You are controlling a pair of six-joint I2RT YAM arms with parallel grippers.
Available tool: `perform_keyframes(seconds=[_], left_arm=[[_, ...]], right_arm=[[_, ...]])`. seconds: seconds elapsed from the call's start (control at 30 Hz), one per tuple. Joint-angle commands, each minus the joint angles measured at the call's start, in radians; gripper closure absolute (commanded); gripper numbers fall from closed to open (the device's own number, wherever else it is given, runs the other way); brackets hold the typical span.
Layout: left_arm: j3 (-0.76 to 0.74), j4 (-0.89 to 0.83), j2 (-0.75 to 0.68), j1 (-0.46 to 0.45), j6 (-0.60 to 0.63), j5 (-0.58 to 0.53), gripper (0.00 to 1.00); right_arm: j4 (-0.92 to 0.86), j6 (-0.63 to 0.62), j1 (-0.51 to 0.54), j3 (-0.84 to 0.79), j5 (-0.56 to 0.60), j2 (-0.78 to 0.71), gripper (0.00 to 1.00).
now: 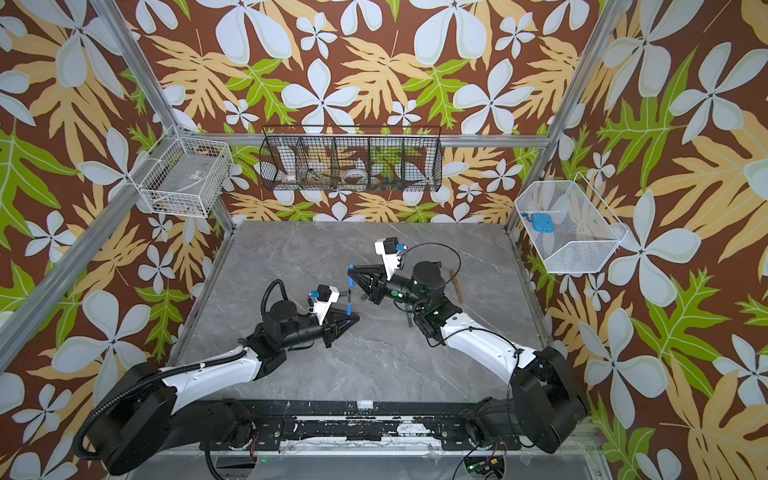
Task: Insert the pens into the pen caps
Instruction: 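Carry the blue cap with the right gripper above the blue pen's tip, then lower the blue cap onto the blue pen held by the left gripper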
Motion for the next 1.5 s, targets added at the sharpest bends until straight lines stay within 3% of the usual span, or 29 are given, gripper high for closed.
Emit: perform_keyframes(seconds=[0.0, 1.47], left_arm=[[0.004, 0.007, -0.003, 0.000, 0.007, -0.007, 1.00], [-0.019, 0.024, -0.026, 0.000, 0.005, -0.064, 1.00]], right_arm=[[0.033, 0.006, 0.005, 0.003, -0.023, 0.000, 0.86], [-0.091, -0.058, 0.034, -0.041, 0.001, -0.008, 0.86]])
